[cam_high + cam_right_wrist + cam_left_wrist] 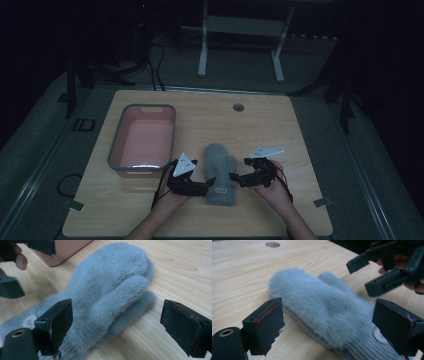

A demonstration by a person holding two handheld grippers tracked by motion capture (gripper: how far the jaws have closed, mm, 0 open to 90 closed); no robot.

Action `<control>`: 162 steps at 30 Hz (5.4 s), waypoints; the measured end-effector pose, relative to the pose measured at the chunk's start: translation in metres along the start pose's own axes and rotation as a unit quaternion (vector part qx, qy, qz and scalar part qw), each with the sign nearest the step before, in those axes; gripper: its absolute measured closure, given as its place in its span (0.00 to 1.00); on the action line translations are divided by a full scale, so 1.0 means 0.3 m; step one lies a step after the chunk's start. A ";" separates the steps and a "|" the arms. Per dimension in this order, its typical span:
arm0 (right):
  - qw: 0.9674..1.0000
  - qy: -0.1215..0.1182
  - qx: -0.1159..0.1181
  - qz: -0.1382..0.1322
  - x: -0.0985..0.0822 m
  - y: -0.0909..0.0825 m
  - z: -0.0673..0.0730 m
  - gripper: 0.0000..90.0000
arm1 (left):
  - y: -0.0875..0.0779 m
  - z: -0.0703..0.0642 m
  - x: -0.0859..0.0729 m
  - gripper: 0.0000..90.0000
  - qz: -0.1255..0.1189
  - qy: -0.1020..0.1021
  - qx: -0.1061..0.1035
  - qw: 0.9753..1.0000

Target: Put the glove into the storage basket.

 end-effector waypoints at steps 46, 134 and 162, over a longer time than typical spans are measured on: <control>0.998 0.000 0.057 0.029 -0.033 0.084 0.020 0.90 | 0.168 0.020 -0.039 0.89 0.112 -0.042 -0.085 0.989; 0.994 -0.026 0.081 0.061 0.609 0.643 0.375 0.91 | -0.281 0.730 0.013 0.89 0.201 -0.105 0.072 0.971; 0.996 -0.044 0.078 0.024 0.644 0.444 0.293 0.35 | -0.266 0.761 0.036 0.30 0.175 -0.100 0.183 0.962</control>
Point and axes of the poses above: each handheld gripper's, and its own axes: y roughly forward along the jaws, x roughly out of its top, z roughly to its left, the point moved 8 cm from there along y, roughly forward along the jaws, and after that the axes turned 2 degrees about z, right-handed, at the moved point
